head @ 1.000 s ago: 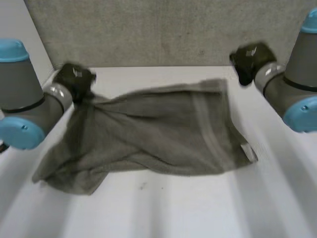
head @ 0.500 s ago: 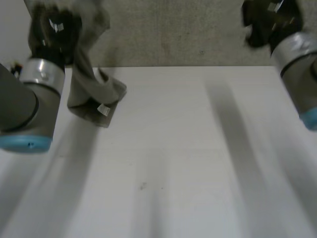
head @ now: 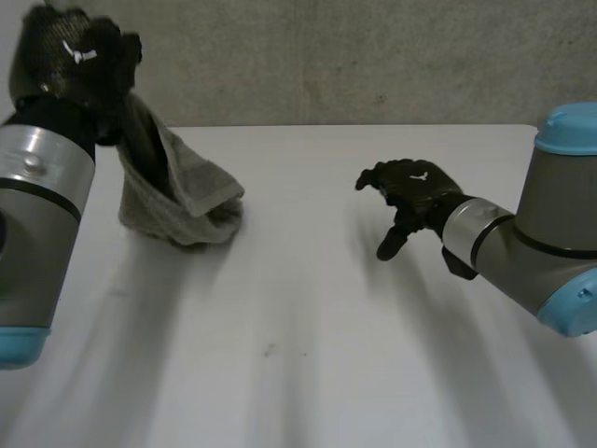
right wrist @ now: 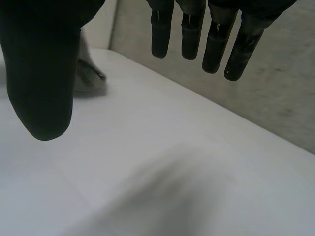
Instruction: Fold the towel.
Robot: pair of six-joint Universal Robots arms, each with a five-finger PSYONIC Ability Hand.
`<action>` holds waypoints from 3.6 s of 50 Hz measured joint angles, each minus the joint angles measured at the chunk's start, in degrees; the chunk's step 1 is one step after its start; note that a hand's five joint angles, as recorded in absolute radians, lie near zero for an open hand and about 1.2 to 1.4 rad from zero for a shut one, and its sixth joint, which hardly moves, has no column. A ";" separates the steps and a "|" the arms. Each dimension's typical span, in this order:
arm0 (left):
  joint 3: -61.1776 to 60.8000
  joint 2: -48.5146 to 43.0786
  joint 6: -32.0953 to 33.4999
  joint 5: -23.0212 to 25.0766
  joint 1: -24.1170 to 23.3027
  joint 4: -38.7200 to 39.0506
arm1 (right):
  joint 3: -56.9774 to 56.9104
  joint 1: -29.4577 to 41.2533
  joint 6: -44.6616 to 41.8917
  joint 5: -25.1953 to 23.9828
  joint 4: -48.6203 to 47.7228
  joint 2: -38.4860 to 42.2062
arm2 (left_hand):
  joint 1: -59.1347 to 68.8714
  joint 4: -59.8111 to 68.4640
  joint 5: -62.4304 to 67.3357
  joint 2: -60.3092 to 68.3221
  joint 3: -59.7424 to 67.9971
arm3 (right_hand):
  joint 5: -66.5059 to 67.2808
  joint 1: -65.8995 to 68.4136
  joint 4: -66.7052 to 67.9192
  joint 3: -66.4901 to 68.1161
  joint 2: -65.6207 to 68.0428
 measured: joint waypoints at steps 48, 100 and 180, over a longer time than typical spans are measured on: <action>0.65 3.41 0.08 -2.06 -3.00 -0.07 | -13.80 9.86 22.64 -17.96 0.57 13.88 | 0.00 0.00 0.00 0.00 0.00 | 6.68 3.72 6.97 6.72 0.17; -4.15 4.95 -0.04 -2.05 -3.18 0.00 | -16.97 15.27 21.28 -10.37 3.96 20.89 | 0.00 0.01 0.00 0.00 0.00 | 11.27 9.25 11.43 11.32 9.65; -5.10 -18.79 -31.57 0.17 0.20 -14.61 | 18.86 7.55 -28.71 16.93 -8.11 -8.87 | -54.18 -56.82 -55.30 -56.74 -56.59 | 49.73 38.91 50.96 50.46 47.37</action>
